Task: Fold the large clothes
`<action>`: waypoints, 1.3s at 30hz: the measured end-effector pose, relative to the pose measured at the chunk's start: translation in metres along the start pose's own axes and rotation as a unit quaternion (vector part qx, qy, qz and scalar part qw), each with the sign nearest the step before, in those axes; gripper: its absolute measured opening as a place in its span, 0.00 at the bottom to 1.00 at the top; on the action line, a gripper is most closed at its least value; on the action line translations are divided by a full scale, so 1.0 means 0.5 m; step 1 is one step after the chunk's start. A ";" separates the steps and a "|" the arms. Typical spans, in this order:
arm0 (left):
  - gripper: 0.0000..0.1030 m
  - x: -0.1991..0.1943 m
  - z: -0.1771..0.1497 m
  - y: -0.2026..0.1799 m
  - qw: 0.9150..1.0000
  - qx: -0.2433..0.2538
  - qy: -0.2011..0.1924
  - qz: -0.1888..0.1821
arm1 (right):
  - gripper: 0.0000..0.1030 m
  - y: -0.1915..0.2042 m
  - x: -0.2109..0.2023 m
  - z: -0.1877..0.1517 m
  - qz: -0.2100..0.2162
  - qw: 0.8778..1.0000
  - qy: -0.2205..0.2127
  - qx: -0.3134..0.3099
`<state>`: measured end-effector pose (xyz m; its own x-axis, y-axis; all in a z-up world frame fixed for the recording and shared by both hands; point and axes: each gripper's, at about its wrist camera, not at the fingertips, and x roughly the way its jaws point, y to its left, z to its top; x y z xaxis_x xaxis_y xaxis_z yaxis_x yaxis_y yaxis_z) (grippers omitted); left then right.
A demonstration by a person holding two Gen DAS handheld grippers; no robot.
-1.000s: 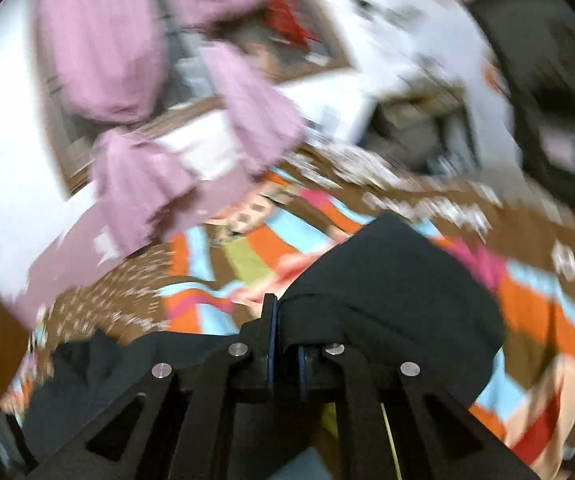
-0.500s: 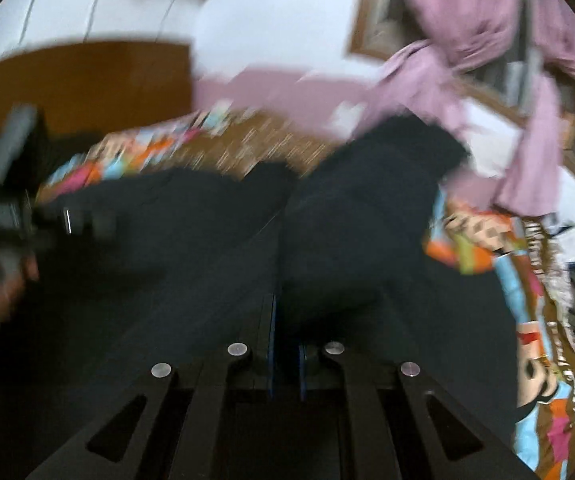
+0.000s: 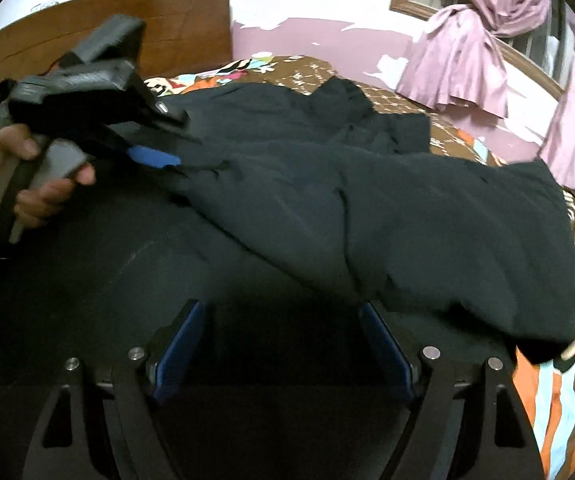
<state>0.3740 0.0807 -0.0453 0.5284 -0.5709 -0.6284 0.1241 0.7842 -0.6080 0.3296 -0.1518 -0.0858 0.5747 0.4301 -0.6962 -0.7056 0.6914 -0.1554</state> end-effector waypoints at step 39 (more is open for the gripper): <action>0.06 -0.089 -0.088 0.028 0.948 0.141 -0.079 0.276 | 0.96 -0.040 0.214 0.136 -0.099 0.988 0.037 0.110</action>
<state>0.3152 0.1063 -0.0469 0.6949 -0.0295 -0.7185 0.0006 0.9992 -0.0405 0.4332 -0.0800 -0.1095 0.6551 0.2353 -0.7180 -0.4697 0.8711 -0.1431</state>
